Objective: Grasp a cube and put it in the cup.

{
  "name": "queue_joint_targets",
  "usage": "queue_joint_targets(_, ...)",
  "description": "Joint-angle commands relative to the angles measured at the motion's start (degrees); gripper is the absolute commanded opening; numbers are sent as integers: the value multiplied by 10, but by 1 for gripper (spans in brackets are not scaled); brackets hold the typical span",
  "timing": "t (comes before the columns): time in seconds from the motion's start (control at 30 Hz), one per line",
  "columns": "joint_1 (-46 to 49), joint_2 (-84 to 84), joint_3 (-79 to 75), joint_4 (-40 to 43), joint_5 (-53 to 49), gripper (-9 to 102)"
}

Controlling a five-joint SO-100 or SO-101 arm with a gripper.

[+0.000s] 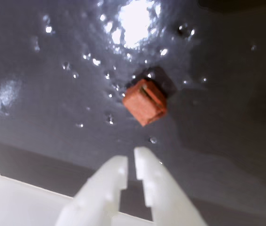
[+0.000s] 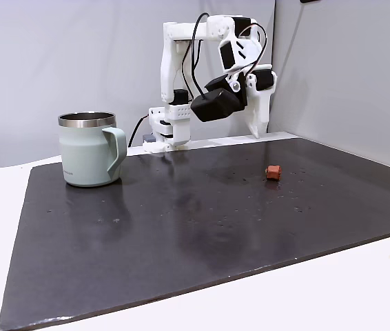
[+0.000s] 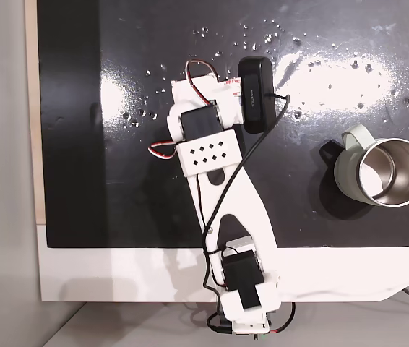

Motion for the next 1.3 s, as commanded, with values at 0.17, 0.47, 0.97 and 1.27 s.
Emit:
queue_joint_targets(0.17, -46, -41, -88, 28, -22, 0)
queue_joint_targets(0.47, -61, -87, -126, 56, -47, 0)
queue_joint_targets(0.97, -41, -98, -123, 71, -37, 18)
queue_joint_targets(1.27, -38, -128, -137, 76, -48, 21)
